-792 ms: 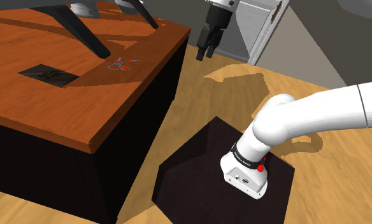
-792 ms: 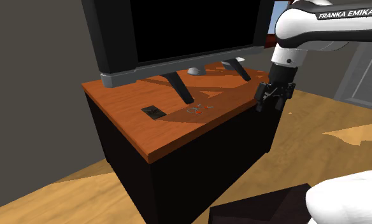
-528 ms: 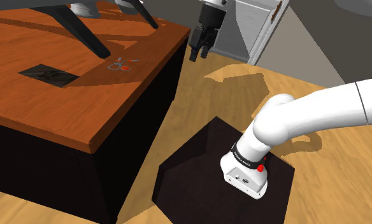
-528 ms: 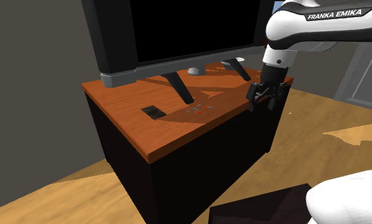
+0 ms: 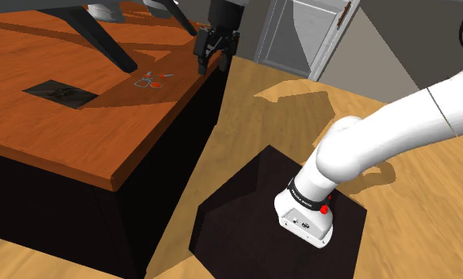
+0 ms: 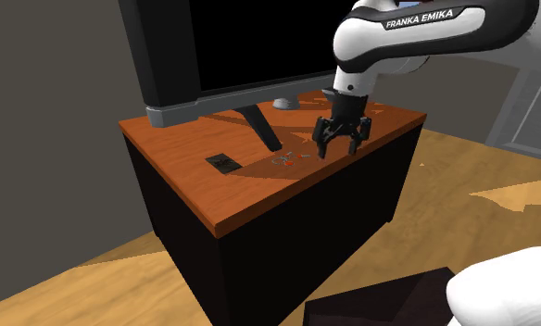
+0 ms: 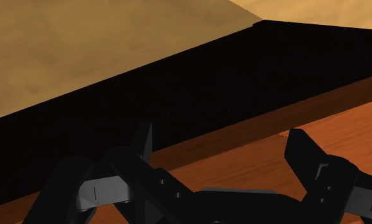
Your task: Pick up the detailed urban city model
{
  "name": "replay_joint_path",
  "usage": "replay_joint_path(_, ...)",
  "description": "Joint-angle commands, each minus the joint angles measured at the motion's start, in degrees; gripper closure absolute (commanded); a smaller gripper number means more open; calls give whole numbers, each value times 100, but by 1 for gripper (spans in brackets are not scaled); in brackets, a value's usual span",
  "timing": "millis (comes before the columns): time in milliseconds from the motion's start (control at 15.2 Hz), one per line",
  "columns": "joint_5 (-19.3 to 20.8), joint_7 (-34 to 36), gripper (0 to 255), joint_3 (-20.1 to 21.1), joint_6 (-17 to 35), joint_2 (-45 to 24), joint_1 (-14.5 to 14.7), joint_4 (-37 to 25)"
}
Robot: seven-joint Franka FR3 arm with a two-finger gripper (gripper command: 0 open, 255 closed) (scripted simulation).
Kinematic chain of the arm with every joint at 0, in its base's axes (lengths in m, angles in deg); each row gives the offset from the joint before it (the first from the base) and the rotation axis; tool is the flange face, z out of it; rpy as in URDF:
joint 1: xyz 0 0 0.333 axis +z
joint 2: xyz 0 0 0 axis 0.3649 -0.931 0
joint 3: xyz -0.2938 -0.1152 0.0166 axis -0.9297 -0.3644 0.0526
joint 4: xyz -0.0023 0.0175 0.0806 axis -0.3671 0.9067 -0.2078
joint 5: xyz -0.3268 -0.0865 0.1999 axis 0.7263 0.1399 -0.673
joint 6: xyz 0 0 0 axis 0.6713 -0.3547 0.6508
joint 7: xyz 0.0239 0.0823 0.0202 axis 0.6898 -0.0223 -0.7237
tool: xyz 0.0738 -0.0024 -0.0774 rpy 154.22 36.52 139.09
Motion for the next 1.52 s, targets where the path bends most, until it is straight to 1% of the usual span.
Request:
replay_joint_path(0, -32, 304, 0, 229, 117, -306, 37, -232)
replay_joint_path(264, 35, 910, 0, 666, 292, -1017, 76, -838)
replay_joint_path(462, 190, 1392, 0, 973, 379, -1605, 110, -1370)
replay_joint_path(660, 440, 1900, 0, 1255, 416, -2247, 170, -1976)
replay_joint_path(924, 916, 2600, 0, 1559, 355, -3192, 345, -2920)
replay_joint_path(1188, 1499, 3265, 0, 1717, 122, -4239, 706, -4074)
replay_joint_path(1452, 2094, 3797, 0, 1705, -335, -5398, 1287, -5564)
